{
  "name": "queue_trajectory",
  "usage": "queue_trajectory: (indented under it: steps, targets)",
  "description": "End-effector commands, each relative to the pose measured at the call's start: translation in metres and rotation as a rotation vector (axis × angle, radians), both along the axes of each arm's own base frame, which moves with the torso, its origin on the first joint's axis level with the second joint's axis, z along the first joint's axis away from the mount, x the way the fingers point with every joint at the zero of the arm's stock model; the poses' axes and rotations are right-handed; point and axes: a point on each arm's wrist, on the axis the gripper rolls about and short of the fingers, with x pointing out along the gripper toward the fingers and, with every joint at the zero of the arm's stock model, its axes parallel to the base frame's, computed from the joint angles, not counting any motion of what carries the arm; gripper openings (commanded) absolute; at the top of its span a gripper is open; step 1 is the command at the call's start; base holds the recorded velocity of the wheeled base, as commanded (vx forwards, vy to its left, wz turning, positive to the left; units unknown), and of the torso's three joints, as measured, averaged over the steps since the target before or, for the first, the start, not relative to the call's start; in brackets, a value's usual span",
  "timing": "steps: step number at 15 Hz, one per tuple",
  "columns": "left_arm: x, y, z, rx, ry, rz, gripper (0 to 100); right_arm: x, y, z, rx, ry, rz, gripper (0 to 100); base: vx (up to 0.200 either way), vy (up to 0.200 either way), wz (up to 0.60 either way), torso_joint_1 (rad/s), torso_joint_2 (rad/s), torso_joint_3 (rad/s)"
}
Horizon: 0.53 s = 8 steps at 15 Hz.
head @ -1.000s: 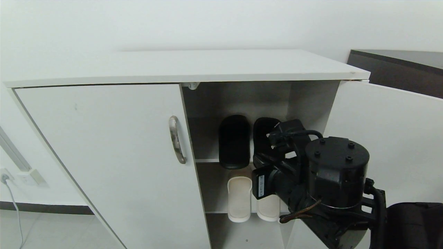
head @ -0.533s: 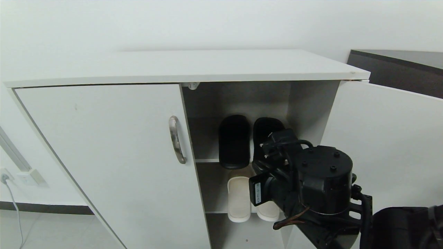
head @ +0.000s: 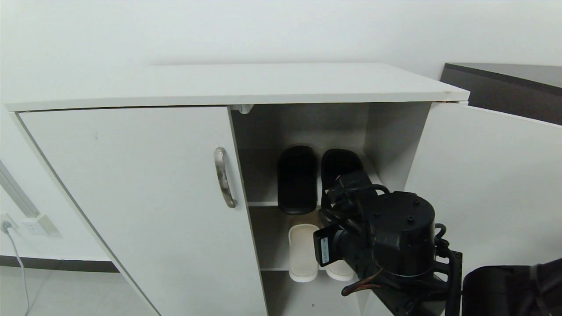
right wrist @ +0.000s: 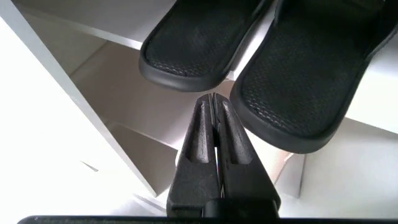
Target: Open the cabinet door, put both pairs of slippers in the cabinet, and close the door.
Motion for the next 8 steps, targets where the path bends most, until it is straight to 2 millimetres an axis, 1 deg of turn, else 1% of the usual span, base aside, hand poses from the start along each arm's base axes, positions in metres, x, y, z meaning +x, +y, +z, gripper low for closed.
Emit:
queue_trajectory:
  steps: [1,7,8]
  targets:
    - [0.0,0.0,-0.0001,0.0,0.0,0.0,0,0.0016,0.0025,-0.0047,-0.008,0.006,0.0,0,-0.2,0.0,0.0,0.002,0.0,-0.002]
    - [0.0,0.0,-0.0001,-0.001,0.0,-0.002,0,0.0014,0.0022,-0.0056,-0.005,0.004,0.0,0,-0.2,0.0,0.0,0.002,0.0,0.001]
    - [0.0,0.0,-0.0001,-0.001,0.0,0.0,0,0.0016,0.0026,-0.0084,-0.011,0.006,0.0,0,-0.2,0.0,0.0,0.002,0.0,0.002]
